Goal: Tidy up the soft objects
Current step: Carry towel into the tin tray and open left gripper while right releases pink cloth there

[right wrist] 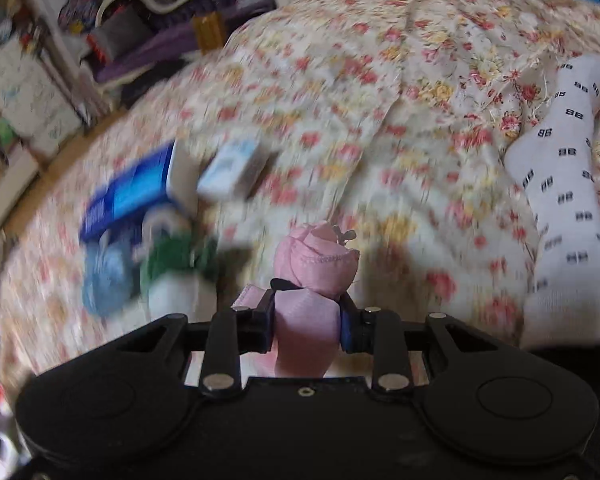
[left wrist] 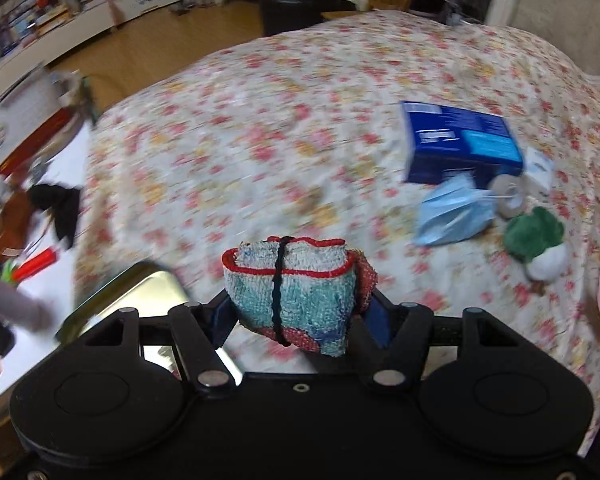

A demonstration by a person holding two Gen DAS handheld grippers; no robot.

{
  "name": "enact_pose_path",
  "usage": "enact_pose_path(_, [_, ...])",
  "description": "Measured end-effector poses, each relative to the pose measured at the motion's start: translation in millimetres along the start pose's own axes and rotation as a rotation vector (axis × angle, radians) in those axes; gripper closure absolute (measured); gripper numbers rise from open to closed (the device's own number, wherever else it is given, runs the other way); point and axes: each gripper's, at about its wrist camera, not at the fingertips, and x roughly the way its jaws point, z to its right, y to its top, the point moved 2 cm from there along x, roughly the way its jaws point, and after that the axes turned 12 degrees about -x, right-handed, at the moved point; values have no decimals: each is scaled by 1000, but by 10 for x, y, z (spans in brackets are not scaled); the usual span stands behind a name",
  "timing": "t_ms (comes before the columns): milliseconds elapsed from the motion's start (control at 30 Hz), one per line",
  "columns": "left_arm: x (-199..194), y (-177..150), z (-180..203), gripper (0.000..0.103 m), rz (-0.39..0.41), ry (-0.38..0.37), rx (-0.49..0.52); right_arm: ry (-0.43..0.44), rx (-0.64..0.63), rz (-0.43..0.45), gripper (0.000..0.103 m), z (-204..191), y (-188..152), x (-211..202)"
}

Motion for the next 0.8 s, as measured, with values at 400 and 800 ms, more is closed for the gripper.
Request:
enact_pose_path(400, [33,-256,-1216,42,-16,113,-250,151,-170,60,74,-990,-669,-760])
enact_pose_path(800, [386,-127,-1469,42,-12,90,-272,299,-426,-10,74,-2386,-994,-1009])
